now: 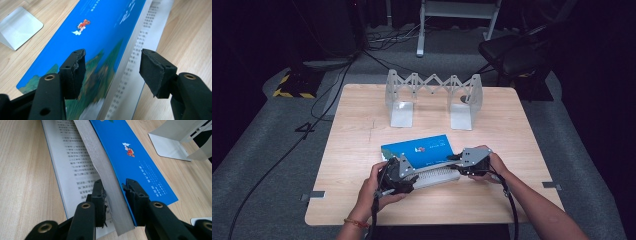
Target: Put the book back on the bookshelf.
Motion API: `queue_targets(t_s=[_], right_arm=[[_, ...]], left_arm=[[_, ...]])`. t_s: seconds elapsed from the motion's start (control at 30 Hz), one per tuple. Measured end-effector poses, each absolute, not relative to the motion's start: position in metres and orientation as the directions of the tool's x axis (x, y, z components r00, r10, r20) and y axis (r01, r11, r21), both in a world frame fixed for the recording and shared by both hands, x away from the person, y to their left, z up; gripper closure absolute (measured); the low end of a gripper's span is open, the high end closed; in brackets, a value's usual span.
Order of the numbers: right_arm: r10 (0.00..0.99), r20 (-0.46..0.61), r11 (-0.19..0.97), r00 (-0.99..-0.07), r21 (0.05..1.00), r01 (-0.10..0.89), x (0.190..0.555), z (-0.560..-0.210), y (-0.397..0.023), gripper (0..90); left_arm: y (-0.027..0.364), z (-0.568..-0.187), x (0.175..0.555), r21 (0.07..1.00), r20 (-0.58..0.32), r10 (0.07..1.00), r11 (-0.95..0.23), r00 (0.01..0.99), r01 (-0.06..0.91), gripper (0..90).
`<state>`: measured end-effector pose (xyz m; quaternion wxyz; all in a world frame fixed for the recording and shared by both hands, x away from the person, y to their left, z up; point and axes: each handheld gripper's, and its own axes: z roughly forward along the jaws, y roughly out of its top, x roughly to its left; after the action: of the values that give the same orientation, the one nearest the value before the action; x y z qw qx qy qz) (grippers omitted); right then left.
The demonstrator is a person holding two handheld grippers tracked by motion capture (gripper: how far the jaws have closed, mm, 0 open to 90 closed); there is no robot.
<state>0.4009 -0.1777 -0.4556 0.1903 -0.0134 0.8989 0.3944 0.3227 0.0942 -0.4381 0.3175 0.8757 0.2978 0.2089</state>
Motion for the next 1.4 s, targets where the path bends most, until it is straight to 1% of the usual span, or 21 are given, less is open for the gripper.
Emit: queue_targets(t_s=[0.03,0.07,0.17,0.23,0.27,0.3,0.37,0.47,0.53,0.57,0.6,0.63,0.73,0.83,0.93,1.03,1.17,1.2,1.27,1.33,1.4], right_arm=[[0.124,-0.353,0.69,-0.927,0.702,-0.175,0.399,-0.455,-0.176,70.9],[0.121,-0.354,0.69,-0.927,0.702,-0.178,0.398,-0.454,-0.175,71.3],[0.115,-0.353,0.69,-0.929,0.701,-0.181,0.394,-0.451,-0.171,72.3],[0.106,-0.358,0.696,-0.927,0.693,-0.188,0.391,-0.451,-0.168,72.5],[0.104,-0.363,0.701,-0.926,0.687,-0.19,0.39,-0.451,-0.167,72.4],[0.102,-0.367,0.705,-0.925,0.683,-0.193,0.39,-0.451,-0.166,72.4],[0.106,-0.366,0.698,-0.924,0.69,-0.193,0.39,-0.451,-0.166,71.6],[0.103,-0.345,0.679,-0.933,0.71,-0.188,0.392,-0.452,-0.166,66.8],[0.116,-0.316,0.635,-0.942,0.752,-0.174,0.4,-0.454,-0.17,58.2],[0.116,-0.316,0.635,-0.942,0.752,-0.174,0.4,-0.454,-0.17,58.2],[0.119,-0.3,0.632,-0.946,0.758,-0.161,0.408,-0.456,-0.173,54.5],[0.119,-0.299,0.629,-0.947,0.76,-0.161,0.411,-0.457,-0.175,54.5],[0.114,-0.298,0.609,-0.948,0.775,-0.171,0.419,-0.46,-0.181,64.5],[0.095,-0.312,0.623,-0.945,0.759,-0.188,0.417,-0.459,-0.179,68.7],[0.101,-0.322,0.64,-0.941,0.745,-0.186,0.412,-0.455,-0.178,70.6],[0.105,-0.336,0.644,-0.936,0.741,-0.193,0.404,-0.447,-0.181,73.1],[0.116,-0.342,0.651,-0.932,0.735,-0.189,0.399,-0.443,-0.185,74.0],[0.129,-0.337,0.655,-0.932,0.735,-0.175,0.396,-0.443,-0.187,74.2],[0.135,-0.34,0.659,-0.931,0.733,-0.172,0.395,-0.443,-0.187,74.2],[0.14,-0.342,0.665,-0.929,0.728,-0.167,0.393,-0.442,-0.187,74.1],[0.142,-0.338,0.669,-0.931,0.726,-0.162,0.393,-0.443,-0.186,73.9]], left_arm=[[0.091,-0.439,0.323,0.68,0.169,0.651,-0.62,0.74,0.391,38.7],[0.082,-0.442,0.323,0.665,0.198,0.655,-0.636,0.73,0.39,38.9],[0.076,-0.447,0.324,0.644,0.234,0.657,-0.657,0.717,0.392,37.8],[0.077,-0.452,0.327,0.645,0.25,0.672,-0.653,0.697,0.398,43.8],[0.079,-0.453,0.327,0.646,0.261,0.676,-0.653,0.689,0.396,53.2],[0.083,-0.452,0.328,0.649,0.257,0.665,-0.656,0.701,0.385,59.0],[0.088,-0.453,0.329,0.66,0.236,0.661,-0.646,0.712,0.382,60.8],[0.093,-0.455,0.331,0.668,0.212,0.645,-0.644,0.735,0.373,63.6],[0.099,-0.454,0.332,0.69,0.189,0.643,-0.625,0.742,0.366,65.4],[0.099,-0.454,0.332,0.69,0.189,0.643,-0.625,0.742,0.366,66.4],[0.101,-0.453,0.333,0.697,0.18,0.642,-0.618,0.746,0.364,66.4],[0.103,-0.453,0.333,0.701,0.17,0.642,-0.612,0.748,0.366,66.7],[0.108,-0.453,0.335,0.713,0.146,0.639,-0.597,0.755,0.367,67.0],[0.108,-0.451,0.335,0.705,0.153,0.634,-0.608,0.758,0.366,66.0],[0.103,-0.449,0.335,0.702,0.165,0.653,-0.604,0.739,0.377,61.0],[0.091,-0.447,0.336,0.704,0.184,0.658,-0.607,0.73,0.37,53.4],[0.083,-0.447,0.337,0.698,0.184,0.662,-0.608,0.727,0.378,50.7],[0.081,-0.448,0.338,0.696,0.184,0.659,-0.612,0.729,0.377,46.5],[0.076,-0.449,0.337,0.692,0.189,0.649,-0.621,0.737,0.369,45.7],[0.067,-0.448,0.338,0.692,0.203,0.653,-0.623,0.729,0.365,48.5],[0.062,-0.449,0.337,0.67,0.256,0.648,-0.654,0.717,0.351,57.3]])
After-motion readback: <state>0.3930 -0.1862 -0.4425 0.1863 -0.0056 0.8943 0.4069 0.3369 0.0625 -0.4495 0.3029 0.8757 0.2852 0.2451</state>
